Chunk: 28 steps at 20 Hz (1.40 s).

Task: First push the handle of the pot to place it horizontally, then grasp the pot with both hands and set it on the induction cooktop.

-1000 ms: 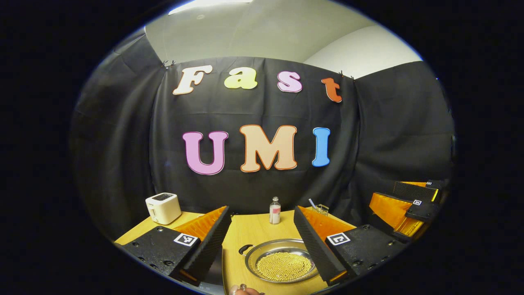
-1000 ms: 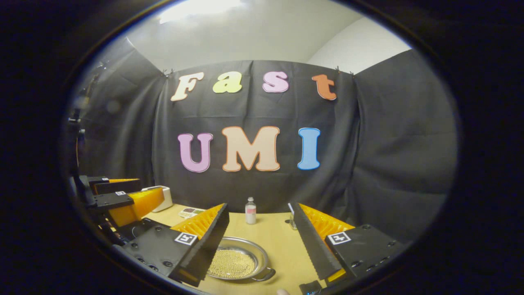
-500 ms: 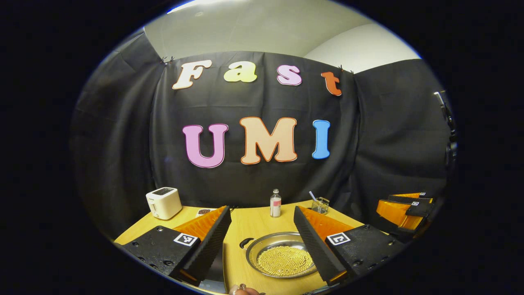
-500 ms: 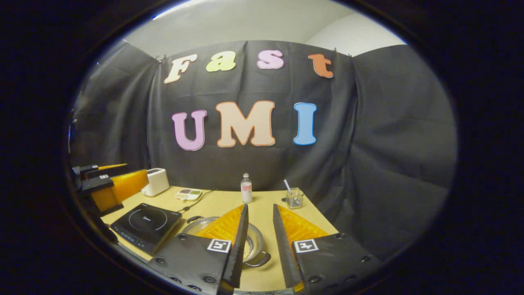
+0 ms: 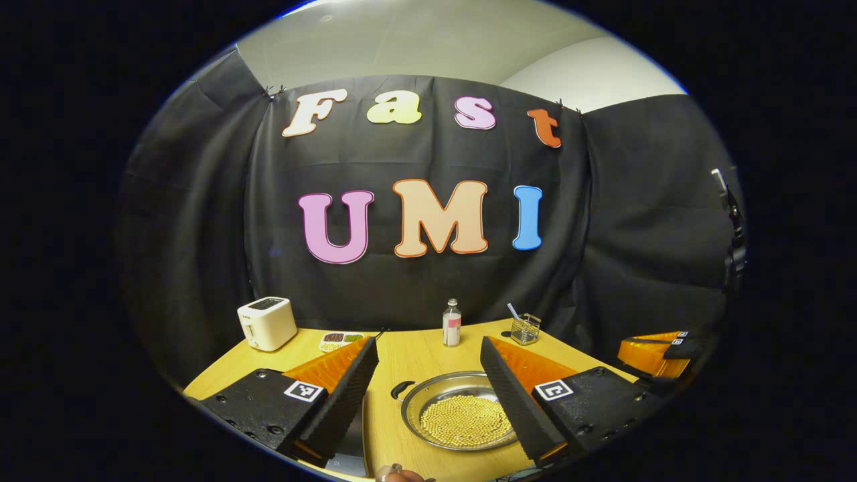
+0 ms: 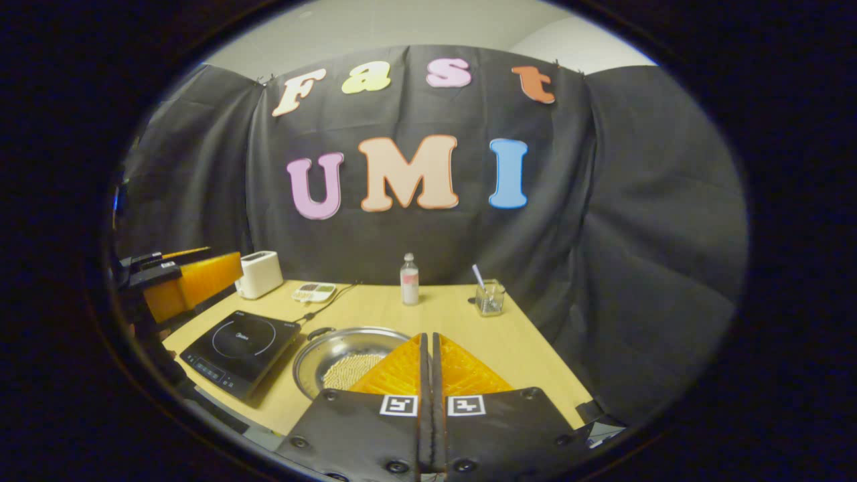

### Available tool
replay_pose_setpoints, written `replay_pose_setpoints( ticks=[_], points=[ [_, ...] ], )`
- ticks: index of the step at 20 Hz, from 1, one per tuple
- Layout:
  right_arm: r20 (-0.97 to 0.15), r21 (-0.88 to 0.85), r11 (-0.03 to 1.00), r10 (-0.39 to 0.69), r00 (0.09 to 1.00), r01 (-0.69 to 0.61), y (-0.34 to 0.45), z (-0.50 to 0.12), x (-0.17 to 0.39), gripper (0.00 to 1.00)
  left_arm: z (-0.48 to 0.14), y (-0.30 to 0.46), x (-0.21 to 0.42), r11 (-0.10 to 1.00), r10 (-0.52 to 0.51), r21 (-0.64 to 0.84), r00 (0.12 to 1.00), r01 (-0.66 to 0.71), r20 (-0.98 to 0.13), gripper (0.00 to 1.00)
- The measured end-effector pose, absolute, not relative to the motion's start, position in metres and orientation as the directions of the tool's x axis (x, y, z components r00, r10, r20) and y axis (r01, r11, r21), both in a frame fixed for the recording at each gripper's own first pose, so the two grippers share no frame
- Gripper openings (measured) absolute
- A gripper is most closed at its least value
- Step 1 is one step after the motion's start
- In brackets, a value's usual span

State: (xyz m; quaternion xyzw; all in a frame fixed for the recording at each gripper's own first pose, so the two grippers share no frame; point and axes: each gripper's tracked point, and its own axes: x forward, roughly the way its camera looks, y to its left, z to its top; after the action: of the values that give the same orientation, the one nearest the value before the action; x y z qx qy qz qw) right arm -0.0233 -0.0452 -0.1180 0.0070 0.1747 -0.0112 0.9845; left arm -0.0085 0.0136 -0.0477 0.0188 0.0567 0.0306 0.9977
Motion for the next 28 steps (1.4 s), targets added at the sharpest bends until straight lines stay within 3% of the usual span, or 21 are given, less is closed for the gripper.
replay_pose_setpoints(
  ticks=[11, 20, 28],
  points=[
    [-0.635, 0.131, 0.991, 0.097, 0.766, -0.017, -0.014, -0.236, -0.039, 0.02, -0.083, 0.027, 0.001, 0.997, 0.075, 0.048, 0.978, -0.067, -0.196, 0.99],
    [-0.748, 0.148, 0.987, 0.069, 0.660, 0.065, -0.007, -0.302, -0.051, 0.00, -0.100, 0.039, 0.013, 0.994, 0.050, 0.106, 0.977, -0.029, -0.205, 0.99],
    [-0.818, 0.132, 0.986, 0.049, 0.574, 0.103, -0.017, -0.346, -0.041, 0.00, -0.112, 0.053, 0.017, 0.990, 0.095, 0.124, 0.965, -0.066, -0.243, 0.98]
  ],
)
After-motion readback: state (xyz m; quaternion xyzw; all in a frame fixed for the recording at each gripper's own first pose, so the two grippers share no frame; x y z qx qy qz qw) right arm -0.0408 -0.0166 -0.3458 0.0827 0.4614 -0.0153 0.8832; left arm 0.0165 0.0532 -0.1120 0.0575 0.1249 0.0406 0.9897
